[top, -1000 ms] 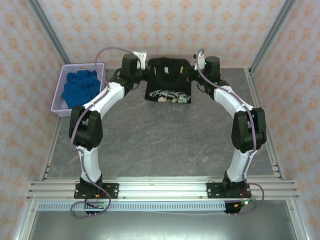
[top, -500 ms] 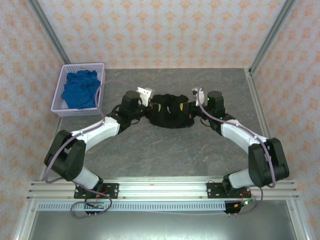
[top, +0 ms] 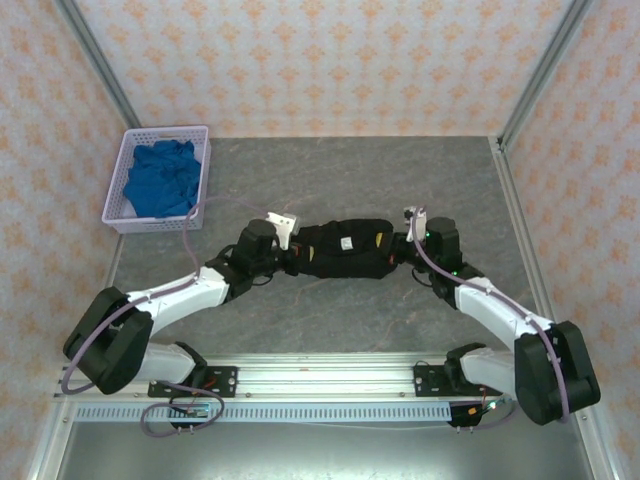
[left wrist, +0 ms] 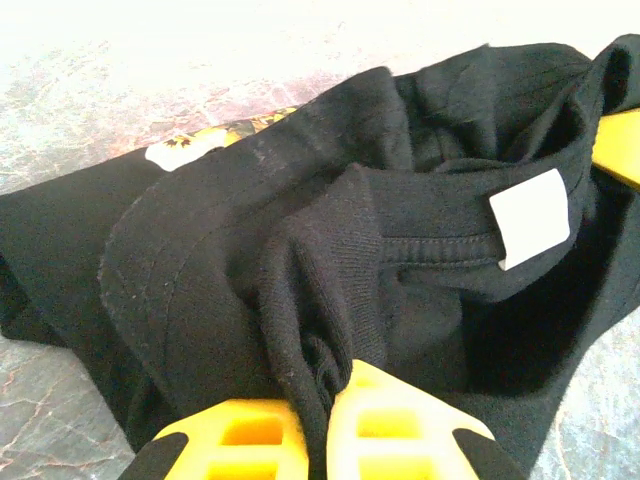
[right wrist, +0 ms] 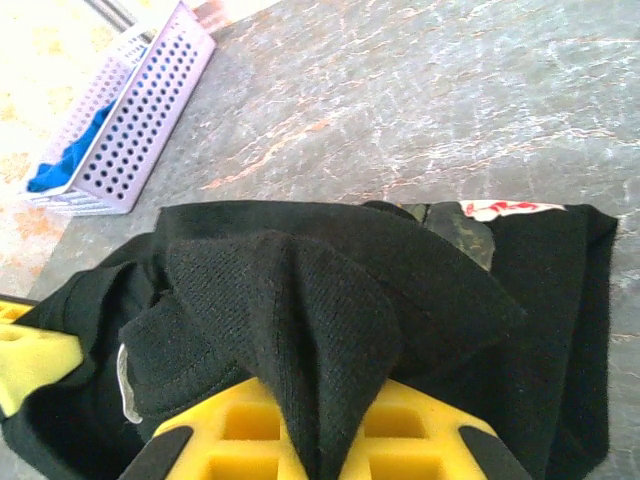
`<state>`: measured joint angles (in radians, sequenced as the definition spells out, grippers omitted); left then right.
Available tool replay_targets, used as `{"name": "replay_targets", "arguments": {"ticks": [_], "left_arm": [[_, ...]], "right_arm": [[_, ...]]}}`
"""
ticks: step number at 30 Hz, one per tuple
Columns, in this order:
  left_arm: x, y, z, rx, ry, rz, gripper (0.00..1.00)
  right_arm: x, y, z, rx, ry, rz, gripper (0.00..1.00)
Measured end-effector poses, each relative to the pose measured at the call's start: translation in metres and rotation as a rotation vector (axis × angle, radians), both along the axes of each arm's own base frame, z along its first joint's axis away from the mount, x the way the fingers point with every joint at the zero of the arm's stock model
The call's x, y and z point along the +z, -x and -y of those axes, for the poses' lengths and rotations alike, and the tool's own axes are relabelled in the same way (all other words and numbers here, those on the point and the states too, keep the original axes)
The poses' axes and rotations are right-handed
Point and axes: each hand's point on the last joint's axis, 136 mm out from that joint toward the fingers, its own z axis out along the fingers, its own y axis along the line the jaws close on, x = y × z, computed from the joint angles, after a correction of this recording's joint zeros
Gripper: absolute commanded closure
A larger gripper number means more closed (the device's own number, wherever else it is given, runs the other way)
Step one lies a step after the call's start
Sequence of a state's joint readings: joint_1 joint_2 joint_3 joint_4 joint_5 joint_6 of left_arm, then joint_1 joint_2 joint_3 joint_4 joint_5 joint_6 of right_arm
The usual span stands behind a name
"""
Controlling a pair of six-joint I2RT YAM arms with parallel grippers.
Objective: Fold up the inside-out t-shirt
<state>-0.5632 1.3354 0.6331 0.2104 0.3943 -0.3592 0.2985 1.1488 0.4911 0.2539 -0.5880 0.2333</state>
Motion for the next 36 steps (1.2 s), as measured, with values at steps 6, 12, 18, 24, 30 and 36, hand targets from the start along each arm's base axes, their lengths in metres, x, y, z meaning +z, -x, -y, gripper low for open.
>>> {"name": "replay_targets", "arguments": {"ticks": [6,12,18,24,30,36], "left_arm": [[-0.011,-0.027,-0.002,0.073,-0.064,-0.012,1.00],[-0.030,-0.061,-0.018,0.167,-0.116,-0.039,0.99],[-0.052,-0.082,-0.022,0.211,-0.164,-0.071,0.97],[-0.068,-0.089,-0.026,0.232,-0.219,-0.094,0.93],[-0.070,-0.087,-0.030,0.236,-0.252,-0.110,0.63],[-0.038,-0.074,-0.042,0.256,-0.265,-0.099,0.41]], "right_arm": [[-0.018,-0.032,0.005,-0.084,0.062,-0.102,0.99],[-0.038,-0.071,-0.003,-0.104,0.111,-0.188,0.98],[-0.075,-0.099,-0.008,-0.102,0.186,-0.303,0.96],[-0.098,-0.107,-0.003,-0.108,0.281,-0.392,0.89],[-0.092,-0.109,0.008,-0.119,0.379,-0.405,0.71],[-0.053,-0.091,0.029,-0.148,0.462,-0.367,0.55]]}}
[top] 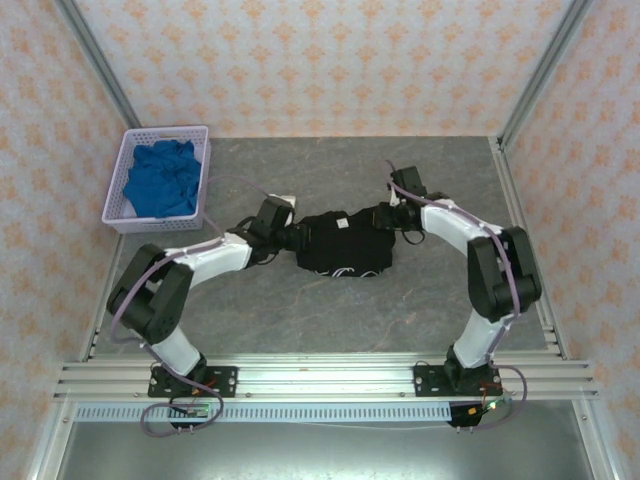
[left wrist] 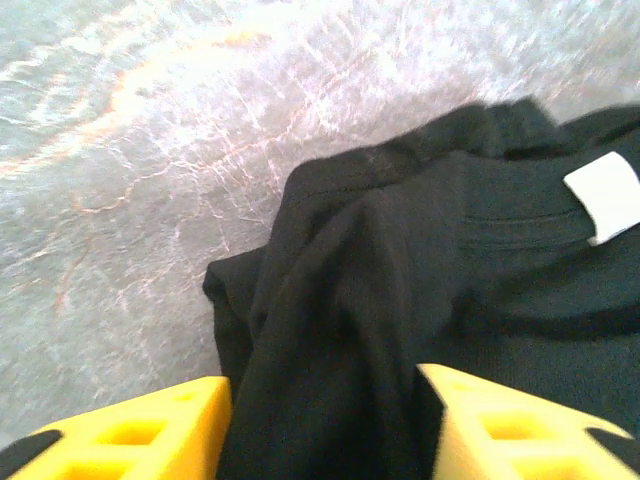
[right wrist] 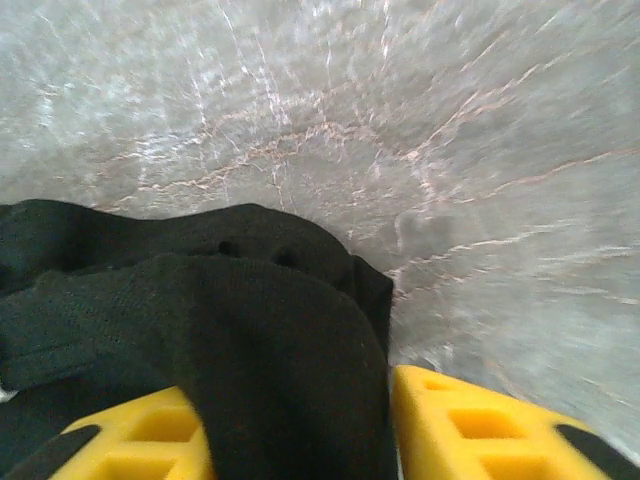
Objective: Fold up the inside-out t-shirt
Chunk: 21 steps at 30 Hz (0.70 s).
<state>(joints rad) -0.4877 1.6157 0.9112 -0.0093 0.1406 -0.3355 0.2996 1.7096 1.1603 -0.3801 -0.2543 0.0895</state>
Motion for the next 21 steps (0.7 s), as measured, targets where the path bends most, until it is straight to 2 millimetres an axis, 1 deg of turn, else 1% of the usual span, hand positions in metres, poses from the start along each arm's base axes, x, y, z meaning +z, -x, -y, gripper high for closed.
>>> {"name": "replay_targets", "arguments": {"ticks": [3,5,7,9,11,16,19,21], "left_arm": [[0.031,0.006,-0.001,-0.001,0.036,0.043,0.35],[0.045,0.008,0.000,-0.006,0.060,0.057,0.34],[0.052,0.010,0.005,-0.021,0.088,0.055,0.34],[0.053,0.014,0.013,-0.046,0.114,0.034,0.34],[0.052,0.018,0.019,-0.068,0.122,0.011,0.34],[0.050,0.021,0.035,-0.107,0.148,-0.021,0.35],[0.050,0.023,0.047,-0.140,0.157,-0.031,0.36],[0.050,0.020,0.063,-0.173,0.159,-0.040,0.39]], "right_arm": [[0.034,0.008,0.002,0.005,-0.009,0.073,0.51],[0.049,0.012,-0.002,0.015,-0.024,0.107,0.50],[0.055,0.017,-0.012,0.036,-0.043,0.122,0.48],[0.051,0.022,-0.024,0.060,-0.057,0.117,0.47],[0.043,0.026,-0.030,0.071,-0.053,0.095,0.47],[0.019,0.015,-0.028,0.051,-0.015,0.037,0.45],[0.017,0.014,-0.028,0.042,-0.018,0.030,0.45],[0.018,0.014,-0.028,0.027,-0.035,0.029,0.46]]}}
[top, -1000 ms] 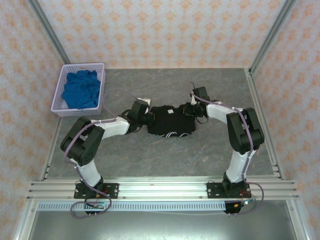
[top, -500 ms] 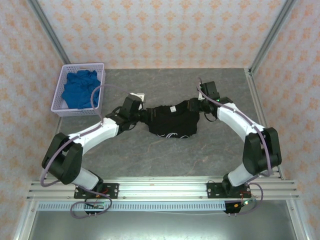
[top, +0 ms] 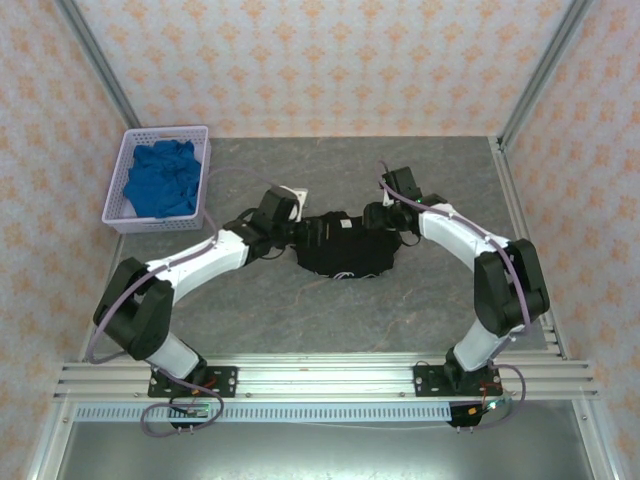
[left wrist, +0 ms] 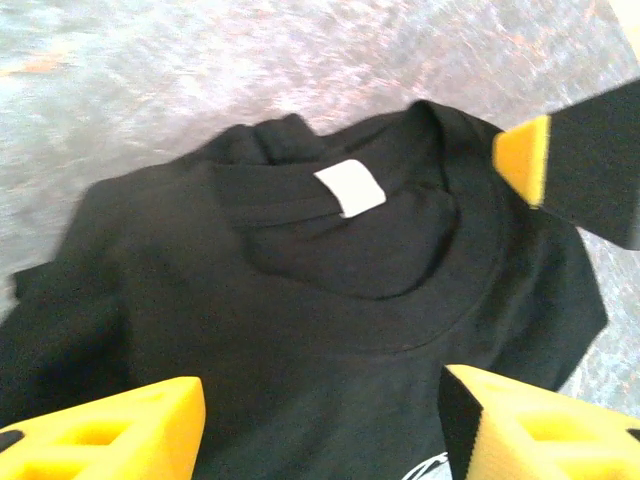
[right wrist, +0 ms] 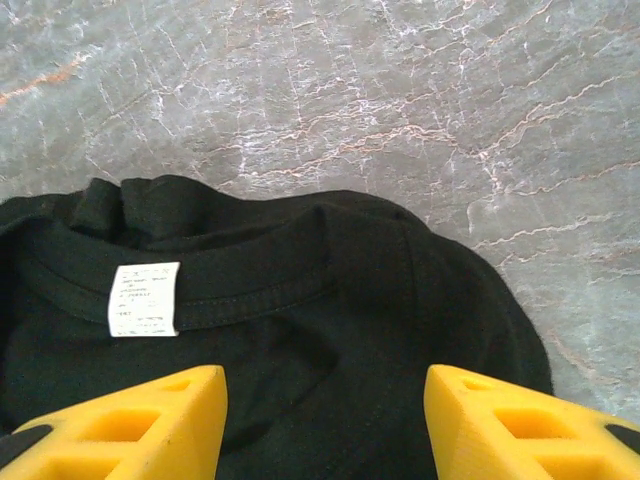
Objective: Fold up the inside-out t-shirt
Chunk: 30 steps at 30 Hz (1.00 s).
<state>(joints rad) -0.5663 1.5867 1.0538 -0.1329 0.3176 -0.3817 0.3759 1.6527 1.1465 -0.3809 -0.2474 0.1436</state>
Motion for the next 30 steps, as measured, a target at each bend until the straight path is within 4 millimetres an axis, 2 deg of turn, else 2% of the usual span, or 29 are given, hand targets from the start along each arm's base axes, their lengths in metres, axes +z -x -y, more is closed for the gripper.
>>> {"name": "replay_targets", "arguments": {"ticks": [3,5,7,9,12,14,16,19,21,24,29,30], "left_arm": [[-0.008,-0.012,0.017,-0.012,-0.022,-0.012,0.41],[-0.020,-0.020,0.014,0.009,-0.055,-0.026,0.42],[-0.039,-0.024,0.002,0.041,-0.092,-0.061,0.43],[-0.060,-0.025,-0.018,0.081,-0.126,-0.101,0.43],[-0.094,-0.011,-0.047,0.124,-0.176,-0.166,0.43],[-0.112,0.000,-0.055,0.131,-0.190,-0.192,0.43],[-0.112,-0.002,-0.054,0.141,-0.168,-0.167,0.43],[-0.111,-0.002,-0.054,0.146,-0.148,-0.141,0.42],[-0.108,-0.002,-0.054,0.150,-0.138,-0.129,0.40],[-0.100,0.004,-0.057,0.153,-0.127,-0.115,0.38],[-0.063,0.013,-0.062,0.168,-0.069,-0.047,0.36],[-0.055,0.014,-0.063,0.171,-0.055,-0.031,0.36]], "right_arm": [[-0.007,0.003,0.009,-0.048,-0.021,-0.026,0.47],[-0.015,0.007,0.016,-0.083,-0.034,-0.054,0.50],[-0.021,0.010,0.017,-0.106,-0.059,-0.083,0.52],[-0.029,0.011,0.005,-0.097,-0.092,-0.106,0.54],[-0.047,0.014,-0.014,-0.067,-0.114,-0.145,0.58],[-0.062,0.018,-0.021,-0.050,-0.111,-0.174,0.59],[-0.070,0.020,-0.021,-0.041,-0.099,-0.185,0.59],[-0.069,0.019,-0.019,-0.012,-0.085,-0.171,0.57],[-0.065,0.020,-0.018,0.015,-0.070,-0.151,0.53],[-0.042,0.027,-0.013,0.050,-0.053,-0.088,0.48],[0.023,0.039,-0.005,0.073,-0.099,0.113,0.45],[0.031,0.041,-0.004,0.072,-0.109,0.141,0.45]]}}
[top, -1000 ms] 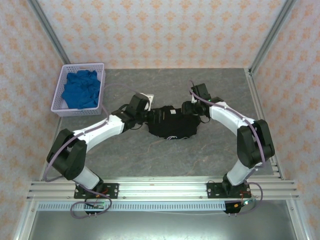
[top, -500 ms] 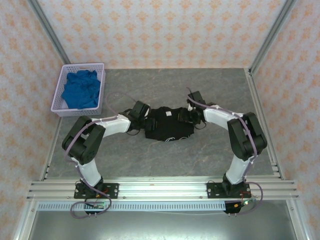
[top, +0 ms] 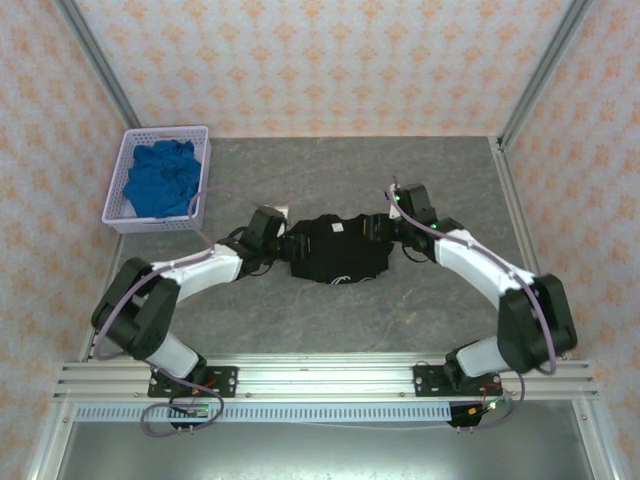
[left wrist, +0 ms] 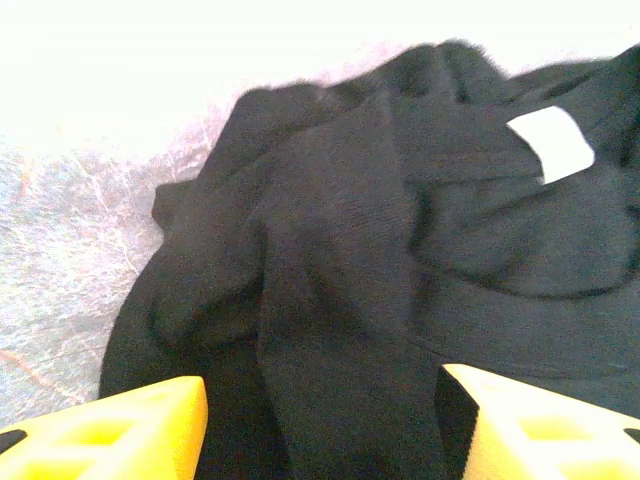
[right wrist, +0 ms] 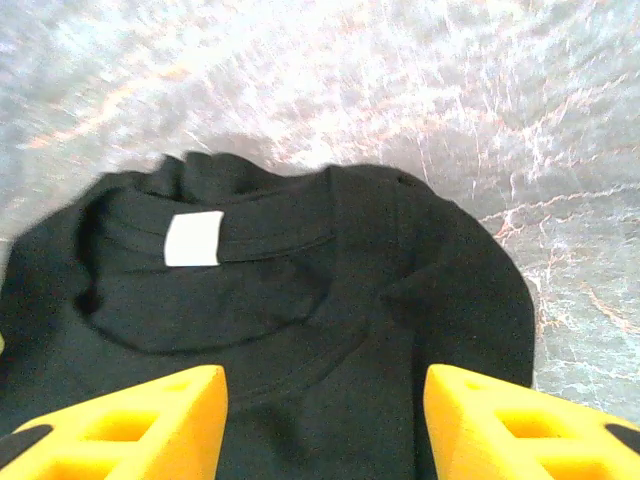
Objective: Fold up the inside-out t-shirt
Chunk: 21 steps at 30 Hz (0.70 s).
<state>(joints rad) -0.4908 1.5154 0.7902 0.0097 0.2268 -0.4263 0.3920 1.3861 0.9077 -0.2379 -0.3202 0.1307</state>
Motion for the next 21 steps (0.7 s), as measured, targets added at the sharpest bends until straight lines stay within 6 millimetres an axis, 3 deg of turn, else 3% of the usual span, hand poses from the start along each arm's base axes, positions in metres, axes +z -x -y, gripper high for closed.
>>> {"name": "replay_targets", "arguments": {"ticks": [3,6,9,12,16,21], "left_arm": [[0.023,0.001,0.000,0.008,0.043,0.047,0.36],[0.029,0.005,0.007,-0.019,0.077,0.050,0.36],[0.017,0.016,0.026,-0.087,0.091,0.005,0.37],[-0.011,0.028,0.045,-0.147,0.082,-0.070,0.39],[-0.040,0.033,0.050,-0.161,0.064,-0.130,0.39],[-0.031,0.032,0.049,-0.168,0.060,-0.103,0.37]], "right_arm": [[0.008,0.005,0.004,-0.019,-0.022,0.031,0.47],[-0.008,0.010,0.006,-0.047,-0.031,-0.011,0.54],[-0.033,0.015,0.004,-0.071,-0.038,-0.086,0.64],[-0.065,0.023,0.004,-0.097,-0.032,-0.182,0.73],[-0.105,0.037,0.010,-0.144,-0.003,-0.302,0.79],[-0.101,0.033,0.013,-0.160,0.016,-0.300,0.76]]}}
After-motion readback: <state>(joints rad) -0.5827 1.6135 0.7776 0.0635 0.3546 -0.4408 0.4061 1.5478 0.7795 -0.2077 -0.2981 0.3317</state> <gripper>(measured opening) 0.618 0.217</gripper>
